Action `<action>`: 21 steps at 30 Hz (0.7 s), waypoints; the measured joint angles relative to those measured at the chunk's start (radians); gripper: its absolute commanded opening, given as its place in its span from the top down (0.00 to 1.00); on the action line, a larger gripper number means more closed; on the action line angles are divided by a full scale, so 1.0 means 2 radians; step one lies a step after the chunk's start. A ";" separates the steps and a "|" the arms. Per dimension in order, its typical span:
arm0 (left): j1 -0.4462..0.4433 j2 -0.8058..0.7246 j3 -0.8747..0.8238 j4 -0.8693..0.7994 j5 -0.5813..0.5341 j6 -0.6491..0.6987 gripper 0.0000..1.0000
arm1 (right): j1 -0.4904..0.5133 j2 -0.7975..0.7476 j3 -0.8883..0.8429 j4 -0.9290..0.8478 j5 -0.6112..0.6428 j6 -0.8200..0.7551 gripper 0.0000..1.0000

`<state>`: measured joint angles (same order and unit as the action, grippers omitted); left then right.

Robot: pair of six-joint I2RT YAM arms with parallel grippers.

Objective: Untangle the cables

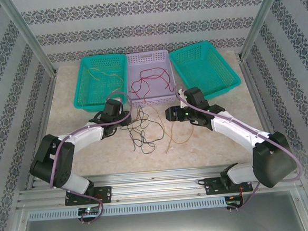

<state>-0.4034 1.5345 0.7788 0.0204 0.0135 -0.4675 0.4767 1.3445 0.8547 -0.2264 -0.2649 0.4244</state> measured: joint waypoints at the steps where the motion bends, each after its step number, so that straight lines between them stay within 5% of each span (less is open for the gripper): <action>1: 0.000 0.007 0.003 0.003 0.000 0.002 0.70 | 0.003 0.000 -0.003 0.001 -0.001 0.002 0.38; 5: 0.000 0.030 0.019 0.010 0.001 0.011 0.99 | 0.014 0.000 -0.007 0.008 -0.003 0.007 0.38; 12: 0.000 0.020 0.025 0.012 0.011 0.007 1.00 | 0.025 -0.011 -0.017 0.019 -0.005 0.009 0.38; 21: -0.005 -0.151 0.025 -0.043 0.019 -0.011 1.00 | 0.025 -0.022 -0.046 0.025 -0.001 0.013 0.38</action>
<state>-0.4141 1.2320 0.8295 -0.0662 0.0521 -0.4889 0.5266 1.3003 0.7620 -0.1768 -0.2665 0.4496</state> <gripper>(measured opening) 0.042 0.621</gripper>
